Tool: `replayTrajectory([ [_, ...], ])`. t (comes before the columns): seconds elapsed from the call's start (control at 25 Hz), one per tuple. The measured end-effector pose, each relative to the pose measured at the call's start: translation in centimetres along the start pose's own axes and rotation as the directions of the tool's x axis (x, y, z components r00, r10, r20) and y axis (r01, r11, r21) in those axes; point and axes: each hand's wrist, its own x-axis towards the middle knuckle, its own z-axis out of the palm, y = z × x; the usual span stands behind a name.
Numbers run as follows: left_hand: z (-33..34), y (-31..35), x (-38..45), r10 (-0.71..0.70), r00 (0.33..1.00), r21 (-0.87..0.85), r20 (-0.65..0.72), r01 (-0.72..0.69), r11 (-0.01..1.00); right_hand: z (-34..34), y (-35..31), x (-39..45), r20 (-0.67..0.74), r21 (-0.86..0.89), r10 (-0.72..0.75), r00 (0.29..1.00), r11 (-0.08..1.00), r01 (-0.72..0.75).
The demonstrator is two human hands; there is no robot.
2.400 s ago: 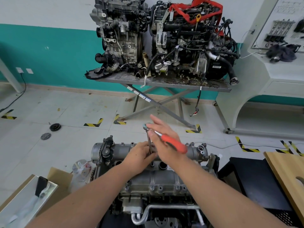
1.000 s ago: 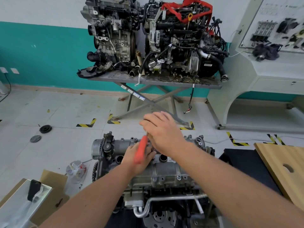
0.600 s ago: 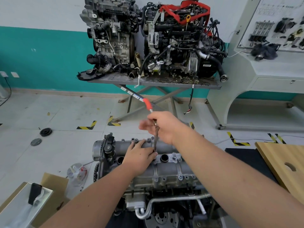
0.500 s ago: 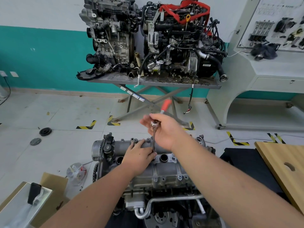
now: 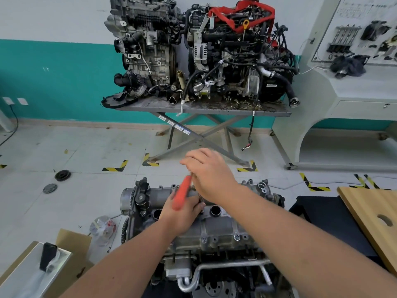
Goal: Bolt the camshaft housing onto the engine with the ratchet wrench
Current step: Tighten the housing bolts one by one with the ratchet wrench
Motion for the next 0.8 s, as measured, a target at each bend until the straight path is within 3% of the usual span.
replayTrajectory([
  [0.08, -0.1, 0.1, 0.0, -0.009, 1.000, -0.001, 0.023, 0.009, 1.000, -1.4, -0.1, 0.5, 0.192, -0.248, 0.011, 0.981, 0.968, 0.037],
  [0.16, 0.0, 0.1, 0.0, -0.014, 0.999, 0.006, 0.038, 0.014, 1.000, -2.6, -0.2, 1.7, 0.354, -0.335, 0.096, 0.930, 0.942, 0.031],
  [0.24, 0.0, -0.1, -0.1, -0.019, 0.999, -0.010, 0.049, 0.019, 1.000, -3.4, -0.4, 3.3, 0.420, -0.280, 0.169, 0.892, 0.959, -0.050],
  [0.32, -0.1, -0.1, -0.1, -0.017, 0.998, -0.021, 0.055, 0.018, 1.000, -3.5, -0.2, 4.4, 0.524, -0.058, 0.348, 0.778, 0.925, -0.374],
  [0.36, -0.2, -0.1, -0.1, -0.017, 0.998, -0.023, 0.057, 0.018, 1.000, -3.4, 0.0, 4.6, 0.570, 0.141, 0.437, 0.695, 0.782, -0.607],
  [0.4, -0.2, -0.1, -0.1, -0.013, 0.998, -0.017, 0.062, 0.014, 1.000, -3.1, -0.1, 4.3, 0.638, 0.354, 0.494, 0.590, 0.492, -0.795],
  [0.44, -0.2, 0.0, 0.0, -0.008, 0.998, -0.010, 0.060, 0.008, 1.000, -2.7, -0.6, 3.8, 0.711, 0.498, 0.495, 0.500, 0.148, -0.854],
  [0.48, -0.3, 0.1, 0.0, -0.008, 0.998, -0.012, 0.055, 0.009, 1.000, -2.3, -1.1, 3.2, 0.752, 0.582, 0.475, 0.456, -0.156, -0.798],
  [0.52, -0.3, 0.1, 0.1, -0.009, 0.999, -0.022, 0.046, 0.010, 1.000, -1.9, -1.5, 2.6, 0.758, 0.631, 0.477, 0.444, -0.367, -0.683],
  [0.6, -0.1, 0.0, 0.1, -0.003, 0.999, -0.015, 0.038, 0.003, 1.000, -0.7, -2.0, 1.5, 0.686, 0.723, 0.534, 0.493, -0.570, -0.389],
  [0.64, -0.1, 0.0, 0.0, 0.007, 1.000, -0.007, 0.030, -0.007, 1.000, -0.1, -2.5, 1.0, 0.624, 0.766, 0.573, 0.531, -0.581, -0.274],
  [0.68, -0.3, 0.0, 0.0, 0.009, 1.000, -0.004, 0.020, -0.009, 1.000, 0.2, -2.8, 0.4, 0.540, 0.829, 0.612, 0.578, -0.507, -0.238],
  [0.72, -0.4, -0.1, 0.0, 0.009, 1.000, -0.009, 0.011, -0.009, 1.000, 0.5, -3.1, -0.3, 0.426, 0.905, 0.652, 0.627, -0.299, -0.304],
  [0.76, -0.4, 0.0, -0.1, -0.001, 1.000, -0.021, 0.006, 0.001, 1.000, 0.8, -3.2, -1.0, 0.276, 0.914, 0.662, 0.697, 0.044, -0.403],
  [0.8, -0.4, 0.0, -0.1, -0.009, 1.000, -0.006, 0.016, 0.009, 1.000, 1.1, -3.1, -1.6, 0.103, 0.800, 0.595, 0.797, 0.426, -0.421],
])
